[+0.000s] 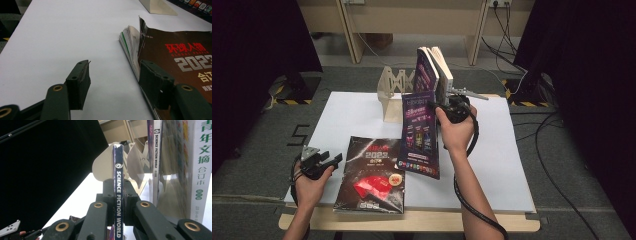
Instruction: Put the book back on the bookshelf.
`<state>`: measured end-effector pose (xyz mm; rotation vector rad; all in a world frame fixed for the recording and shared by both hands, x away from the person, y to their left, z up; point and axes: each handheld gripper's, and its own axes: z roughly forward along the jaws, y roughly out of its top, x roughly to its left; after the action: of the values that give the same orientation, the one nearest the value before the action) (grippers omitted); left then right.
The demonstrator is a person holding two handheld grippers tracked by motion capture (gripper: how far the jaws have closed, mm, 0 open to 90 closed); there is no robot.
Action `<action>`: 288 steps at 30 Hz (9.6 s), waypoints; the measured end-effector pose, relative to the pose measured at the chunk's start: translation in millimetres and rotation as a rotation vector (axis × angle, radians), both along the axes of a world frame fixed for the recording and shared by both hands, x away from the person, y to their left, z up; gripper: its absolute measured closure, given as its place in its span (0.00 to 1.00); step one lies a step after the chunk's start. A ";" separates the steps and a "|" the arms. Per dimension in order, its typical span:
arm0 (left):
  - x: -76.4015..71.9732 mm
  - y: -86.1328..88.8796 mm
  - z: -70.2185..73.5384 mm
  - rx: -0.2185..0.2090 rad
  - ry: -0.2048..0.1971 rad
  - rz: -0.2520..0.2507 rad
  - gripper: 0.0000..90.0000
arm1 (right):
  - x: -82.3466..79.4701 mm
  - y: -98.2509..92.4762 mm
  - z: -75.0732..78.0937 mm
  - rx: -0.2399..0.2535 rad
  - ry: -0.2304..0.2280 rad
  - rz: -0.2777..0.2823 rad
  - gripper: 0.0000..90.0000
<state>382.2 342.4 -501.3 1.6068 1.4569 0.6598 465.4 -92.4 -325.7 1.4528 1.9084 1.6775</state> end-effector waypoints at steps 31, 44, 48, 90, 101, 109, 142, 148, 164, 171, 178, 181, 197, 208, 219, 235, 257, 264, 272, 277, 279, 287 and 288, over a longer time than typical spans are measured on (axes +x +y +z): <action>-0.3 0.0 -0.3 -0.001 -0.007 0.002 0.45 | 7.8 -1.5 15.4 0.016 -0.063 -0.038 0.94; -1.1 -2.2 0.3 0.031 -0.007 -0.004 0.45 | 12.7 -0.6 23.0 0.027 -0.085 -0.059 0.94; -1.1 -2.2 0.2 0.030 -0.007 -0.004 0.45 | 14.8 -0.3 23.8 0.030 -0.090 -0.067 0.94; -0.7 -4.1 0.1 0.043 -0.007 -0.015 0.45 | 51.9 21.4 39.7 0.020 -0.202 -0.170 0.94; -0.8 -3.6 0.2 0.040 -0.006 -0.014 0.45 | 66.2 32.0 44.3 0.006 -0.235 -0.200 0.94; -0.6 -3.9 -0.1 0.041 -0.009 -0.015 0.45 | 74.7 44.4 44.3 -0.033 -0.261 -0.217 0.94; -1.1 -3.5 0.3 0.039 -0.008 -0.015 0.45 | 113.5 78.7 41.9 -0.128 -0.331 -0.299 0.94; -0.8 -4.7 0.3 0.050 -0.004 -0.018 0.45 | 120.9 86.6 35.3 -0.150 -0.331 -0.310 0.94; -0.9 -5.4 0.0 0.050 -0.012 -0.022 0.45 | 114.8 97.9 20.2 -0.191 -0.366 -0.328 0.94; -1.0 -5.5 0.1 0.054 -0.012 -0.021 0.46 | 85.3 84.6 12.8 -0.197 -0.390 -0.312 0.93; -1.3 -6.2 0.4 0.063 -0.011 -0.021 0.46 | 51.7 68.8 2.6 -0.202 -0.398 -0.289 0.92; -1.3 -6.6 0.2 0.059 -0.016 -0.018 0.46 | 38.1 60.1 -2.5 -0.210 -0.410 -0.283 0.91; -1.5 -7.8 0.5 0.071 -0.014 -0.024 0.46 | 6.6 33.0 -15.3 -0.273 -0.388 -0.273 0.87; -1.4 -6.9 0.3 0.066 -0.016 -0.024 0.46 | 23.1 35.5 -7.5 -0.276 -0.325 -0.250 0.82; -1.6 -6.9 0.2 0.063 -0.019 -0.021 0.45 | 35.6 41.2 -8.3 -0.303 -0.283 -0.257 0.84; -1.5 -7.4 0.3 0.070 -0.016 -0.022 0.45 | 38.3 49.0 -3.7 -0.313 -0.218 -0.242 0.94; -1.5 -7.3 0.3 0.068 -0.017 -0.028 0.45 | 43.2 53.4 1.9 -0.224 -0.262 -0.241 0.94; -1.7 -7.4 0.5 0.076 -0.013 -0.030 0.45 | 48.1 53.2 6.3 -0.224 -0.277 -0.253 0.94; -1.8 -7.4 0.6 0.075 -0.013 -0.030 0.45 | 57.1 55.9 12.3 -0.229 -0.299 -0.263 0.94; -1.7 -7.6 0.4 0.076 -0.015 -0.031 0.45 | 64.8 59.3 14.7 -0.234 -0.304 -0.269 0.94; -1.6 -7.5 0.4 0.075 -0.015 -0.031 0.45 | 67.8 60.9 15.2 -0.240 -0.306 -0.272 0.94; -1.8 -7.2 0.7 0.076 -0.011 -0.031 0.45 | 79.4 65.6 10.8 -0.242 -0.298 -0.284 0.94; -1.7 -7.2 0.6 0.075 -0.012 -0.032 0.45 | 80.6 66.1 9.9 -0.244 -0.293 -0.286 0.94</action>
<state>380.6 335.2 -500.8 1.6769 1.4095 0.7120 546.0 -26.3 -315.7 1.2388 1.5972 1.3855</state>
